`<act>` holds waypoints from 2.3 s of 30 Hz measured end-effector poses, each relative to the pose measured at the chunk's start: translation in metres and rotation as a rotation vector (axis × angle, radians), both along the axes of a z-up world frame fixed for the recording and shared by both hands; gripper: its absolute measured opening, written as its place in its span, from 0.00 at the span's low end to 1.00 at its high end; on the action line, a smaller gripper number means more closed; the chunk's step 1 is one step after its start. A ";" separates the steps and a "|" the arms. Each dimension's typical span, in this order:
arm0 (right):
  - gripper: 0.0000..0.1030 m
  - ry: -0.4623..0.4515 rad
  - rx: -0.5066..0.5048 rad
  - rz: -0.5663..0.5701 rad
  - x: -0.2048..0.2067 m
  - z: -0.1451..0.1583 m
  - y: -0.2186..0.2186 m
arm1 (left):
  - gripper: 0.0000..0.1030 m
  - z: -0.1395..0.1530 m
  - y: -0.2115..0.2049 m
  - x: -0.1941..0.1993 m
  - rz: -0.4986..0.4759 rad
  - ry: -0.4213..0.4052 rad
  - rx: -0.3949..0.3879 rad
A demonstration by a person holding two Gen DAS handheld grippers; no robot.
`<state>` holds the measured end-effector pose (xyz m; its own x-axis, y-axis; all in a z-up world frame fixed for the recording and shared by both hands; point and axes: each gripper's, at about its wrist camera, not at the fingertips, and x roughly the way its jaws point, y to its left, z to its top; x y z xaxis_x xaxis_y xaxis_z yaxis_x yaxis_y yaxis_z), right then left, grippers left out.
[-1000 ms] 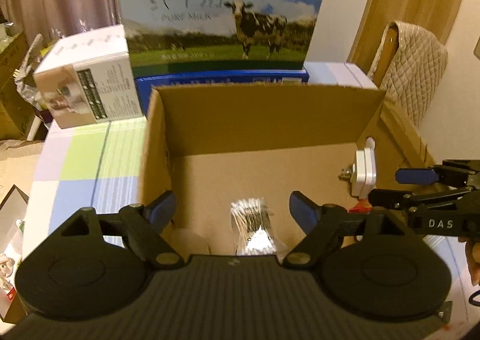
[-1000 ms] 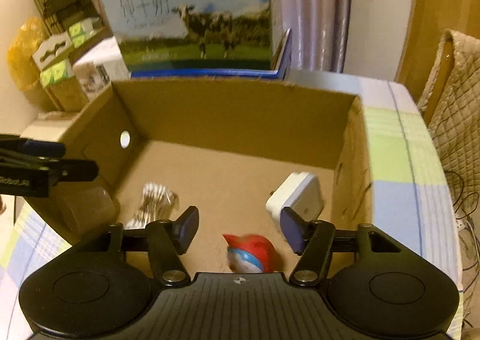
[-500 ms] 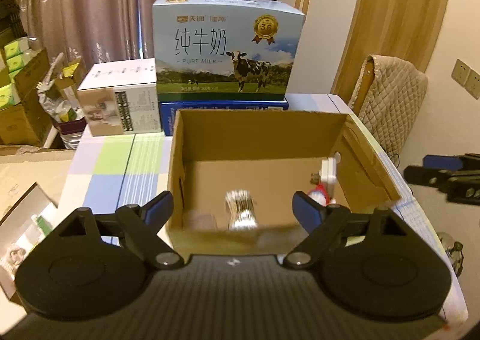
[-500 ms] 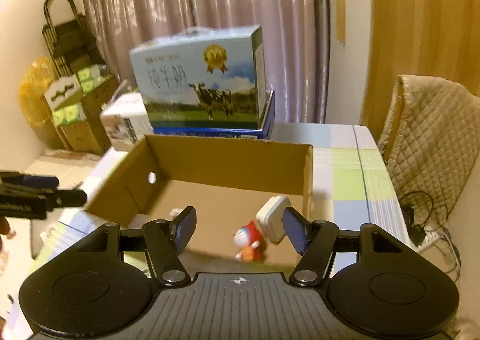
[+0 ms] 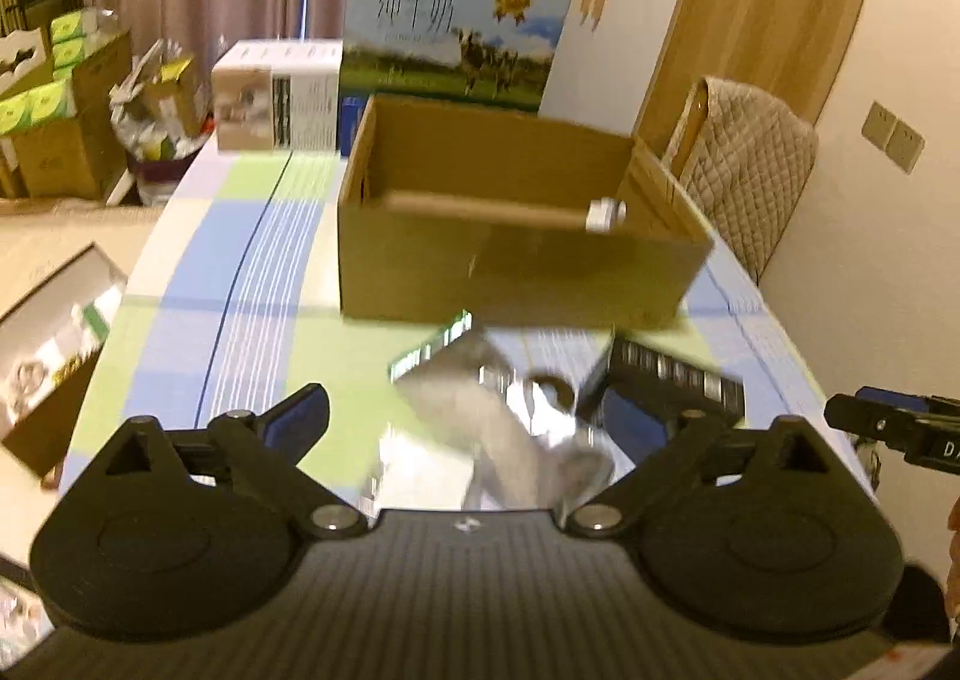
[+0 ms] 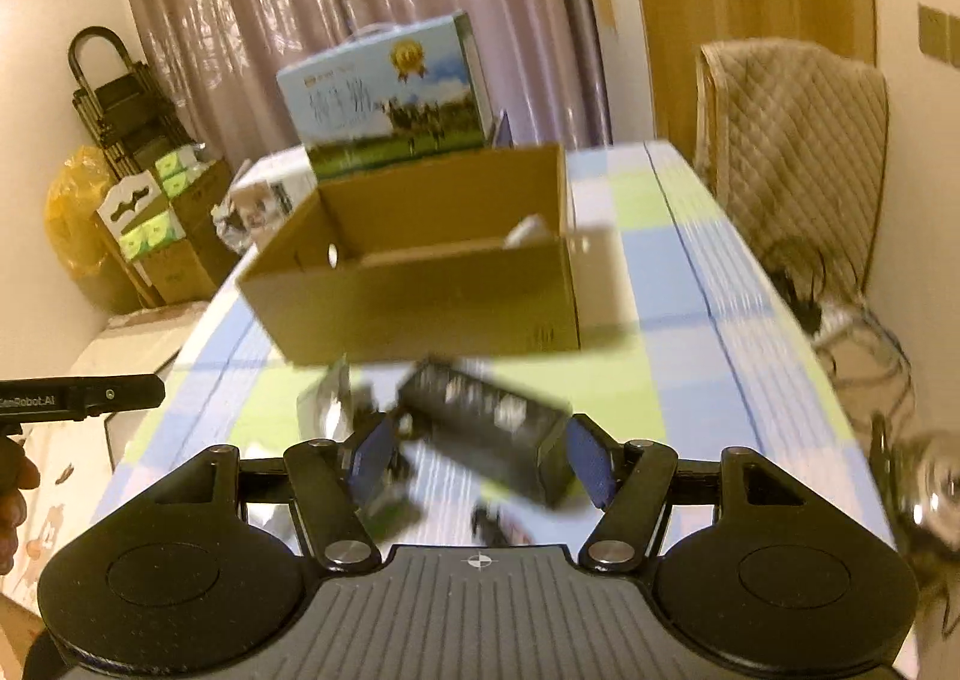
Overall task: Organize objects
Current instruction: 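Grasp the white pad package with the left tool while the right tool grasps the black toy car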
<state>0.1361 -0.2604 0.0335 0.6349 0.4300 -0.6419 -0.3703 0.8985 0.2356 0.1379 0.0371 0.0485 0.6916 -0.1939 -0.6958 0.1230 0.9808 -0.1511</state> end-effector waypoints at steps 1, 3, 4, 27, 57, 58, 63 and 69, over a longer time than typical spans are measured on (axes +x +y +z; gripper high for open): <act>0.60 0.001 -0.009 0.003 -0.008 -0.004 0.000 | 0.95 -0.004 0.001 -0.009 0.006 0.011 0.003; 0.60 -0.005 -0.037 0.001 -0.023 -0.012 0.000 | 0.96 -0.009 0.003 -0.021 0.025 0.027 -0.006; 0.60 0.004 -0.041 0.003 -0.029 -0.016 0.000 | 0.97 -0.011 0.004 -0.028 0.031 0.027 -0.007; 0.60 0.032 -0.122 0.048 -0.032 -0.059 0.011 | 0.99 -0.063 0.006 -0.041 0.006 0.104 0.083; 0.47 0.074 -0.317 0.186 0.035 -0.139 0.048 | 0.95 -0.128 0.002 0.032 -0.109 0.187 0.173; 0.46 0.071 -0.326 0.189 0.036 -0.141 0.049 | 0.95 -0.129 0.003 0.034 -0.113 0.187 0.167; 0.41 0.077 -0.349 0.207 0.043 -0.149 0.052 | 0.91 -0.136 0.006 0.042 -0.130 0.196 0.159; 0.26 0.078 -0.339 0.219 0.044 -0.149 0.058 | 0.87 -0.144 0.007 0.048 -0.153 0.210 0.156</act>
